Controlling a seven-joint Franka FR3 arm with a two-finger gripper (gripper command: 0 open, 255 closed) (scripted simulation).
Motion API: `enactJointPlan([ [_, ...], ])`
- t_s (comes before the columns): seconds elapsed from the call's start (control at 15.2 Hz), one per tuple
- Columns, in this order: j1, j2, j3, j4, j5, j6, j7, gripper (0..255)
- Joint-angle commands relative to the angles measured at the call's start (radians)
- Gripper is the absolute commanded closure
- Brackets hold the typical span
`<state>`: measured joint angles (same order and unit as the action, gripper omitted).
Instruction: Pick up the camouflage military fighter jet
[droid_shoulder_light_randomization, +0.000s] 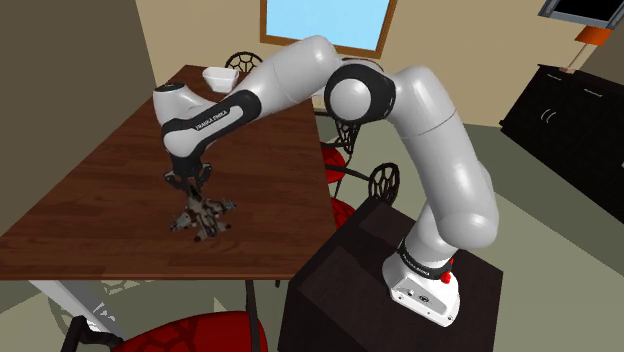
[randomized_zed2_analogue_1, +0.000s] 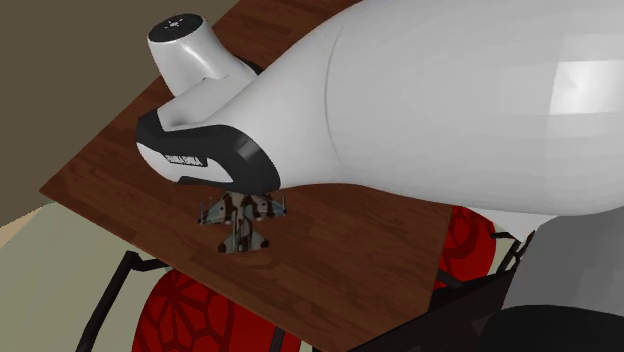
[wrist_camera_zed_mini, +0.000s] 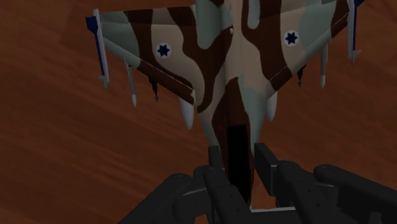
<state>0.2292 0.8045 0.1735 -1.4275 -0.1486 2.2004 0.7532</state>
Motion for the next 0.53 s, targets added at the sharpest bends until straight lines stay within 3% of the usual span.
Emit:
enactJointPlan([
  [0.0,-0.002,-0.02,0.002,-0.003,0.003,-0.016,-0.001,255],
  [0.46,-0.005,-0.06,0.008,0.001,0.009,-0.06,-0.005,255],
])
